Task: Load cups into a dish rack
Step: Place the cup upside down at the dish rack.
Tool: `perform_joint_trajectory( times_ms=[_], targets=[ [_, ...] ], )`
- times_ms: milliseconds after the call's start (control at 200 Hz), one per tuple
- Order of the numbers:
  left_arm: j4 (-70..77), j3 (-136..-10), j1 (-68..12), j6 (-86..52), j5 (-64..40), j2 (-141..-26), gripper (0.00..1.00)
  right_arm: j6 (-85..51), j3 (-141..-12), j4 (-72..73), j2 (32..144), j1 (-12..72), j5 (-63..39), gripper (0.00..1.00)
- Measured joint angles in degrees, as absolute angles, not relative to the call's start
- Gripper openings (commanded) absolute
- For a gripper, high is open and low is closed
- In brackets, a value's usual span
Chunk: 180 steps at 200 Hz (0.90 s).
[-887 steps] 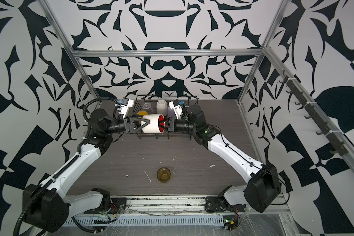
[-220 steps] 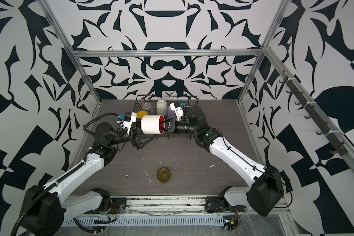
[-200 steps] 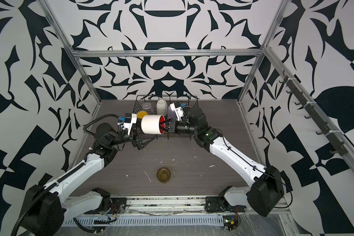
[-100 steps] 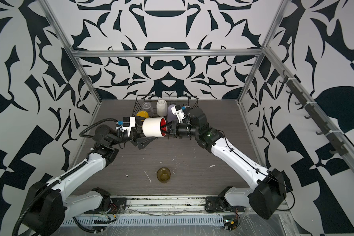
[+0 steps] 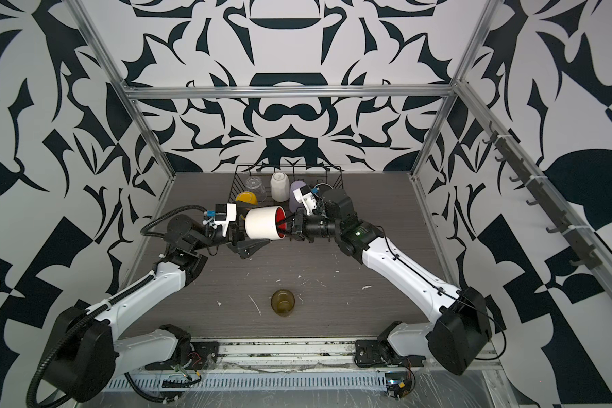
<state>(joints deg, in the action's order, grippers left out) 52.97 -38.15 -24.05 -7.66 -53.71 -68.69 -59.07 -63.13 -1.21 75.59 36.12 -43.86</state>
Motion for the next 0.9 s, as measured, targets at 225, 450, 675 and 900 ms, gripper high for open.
perform_joint_trajectory(
  times_ms=[225, 450, 675, 900],
  targets=[
    [54.7, -38.39, -24.08, -8.71, -55.75, -69.54, 0.98, -60.16, -63.13, 0.43, 77.45, 37.91, -43.75, 0.0],
    [57.47, -38.44, -23.9, -10.46, -56.55, -70.26, 0.98, -61.3, -63.13, 2.33, 78.17, 38.61, -43.77, 0.0],
    [60.51, -38.44, -23.86, -12.34, -56.84, -71.29, 0.97, -61.91, -62.63, 3.9, 78.17, 38.63, -43.79, 0.0],
    [61.6, -38.44, -23.79, -13.34, -57.08, -71.68, 0.97, -62.78, -61.98, 5.28, 78.17, 38.65, -43.83, 0.0]
  ],
)
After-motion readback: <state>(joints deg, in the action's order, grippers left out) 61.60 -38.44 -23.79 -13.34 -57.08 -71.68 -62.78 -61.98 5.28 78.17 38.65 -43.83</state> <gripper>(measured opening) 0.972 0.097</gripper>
